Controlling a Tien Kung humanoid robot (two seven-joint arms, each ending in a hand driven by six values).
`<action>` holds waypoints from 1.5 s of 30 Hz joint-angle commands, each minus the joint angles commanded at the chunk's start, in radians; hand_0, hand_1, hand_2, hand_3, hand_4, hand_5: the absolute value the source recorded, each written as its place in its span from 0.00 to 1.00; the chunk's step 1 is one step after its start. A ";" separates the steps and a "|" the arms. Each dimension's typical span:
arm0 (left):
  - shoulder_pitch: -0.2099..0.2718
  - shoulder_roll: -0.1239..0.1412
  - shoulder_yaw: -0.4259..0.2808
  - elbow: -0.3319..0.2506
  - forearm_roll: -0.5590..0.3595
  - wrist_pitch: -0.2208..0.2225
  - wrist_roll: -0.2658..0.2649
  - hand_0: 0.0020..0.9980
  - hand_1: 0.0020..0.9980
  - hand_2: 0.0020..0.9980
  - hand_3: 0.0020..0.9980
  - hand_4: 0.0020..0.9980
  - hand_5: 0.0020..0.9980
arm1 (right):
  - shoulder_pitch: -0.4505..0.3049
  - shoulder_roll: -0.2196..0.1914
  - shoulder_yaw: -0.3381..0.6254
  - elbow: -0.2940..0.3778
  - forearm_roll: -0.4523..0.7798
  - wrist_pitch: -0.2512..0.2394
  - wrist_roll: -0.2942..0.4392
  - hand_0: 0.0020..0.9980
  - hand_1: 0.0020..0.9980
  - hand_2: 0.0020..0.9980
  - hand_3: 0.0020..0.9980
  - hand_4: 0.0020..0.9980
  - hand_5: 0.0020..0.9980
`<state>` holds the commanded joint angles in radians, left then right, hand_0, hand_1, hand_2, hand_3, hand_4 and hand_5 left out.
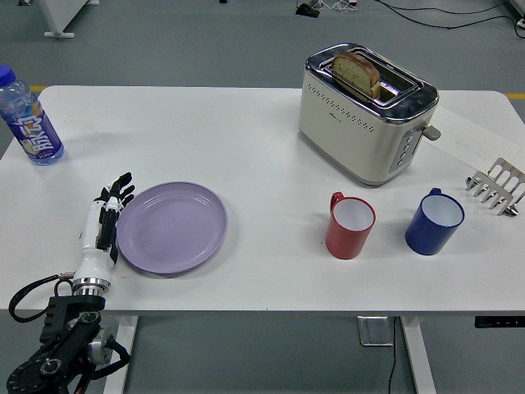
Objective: Push plate across desktop
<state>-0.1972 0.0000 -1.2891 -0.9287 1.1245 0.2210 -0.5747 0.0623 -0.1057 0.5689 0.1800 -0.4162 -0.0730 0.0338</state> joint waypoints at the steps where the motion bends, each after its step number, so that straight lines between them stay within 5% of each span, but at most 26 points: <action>1: -0.001 0.000 0.012 -0.001 -0.007 0.003 -0.001 0.81 0.86 0.90 0.80 0.49 1.00 | 0.000 0.000 0.000 0.000 0.000 0.000 0.000 0.68 0.68 0.77 0.71 0.34 0.32; 32: -0.045 0.024 0.308 -0.041 -0.158 0.044 -0.025 0.82 0.86 0.90 0.80 0.47 1.00 | -0.009 -0.001 0.025 0.000 -0.025 0.000 -0.005 0.68 0.69 0.77 0.72 0.34 0.32; 45: -0.059 0.020 0.369 -0.051 -0.176 0.042 -0.026 0.82 0.86 0.91 0.80 0.47 1.00 | -0.009 -0.002 0.029 0.000 -0.031 0.001 -0.005 0.68 0.69 0.77 0.71 0.34 0.32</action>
<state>-0.2563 0.0204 -0.9198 -0.9798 0.9489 0.2633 -0.6005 0.0535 -0.1080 0.5983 0.1800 -0.4467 -0.0718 0.0290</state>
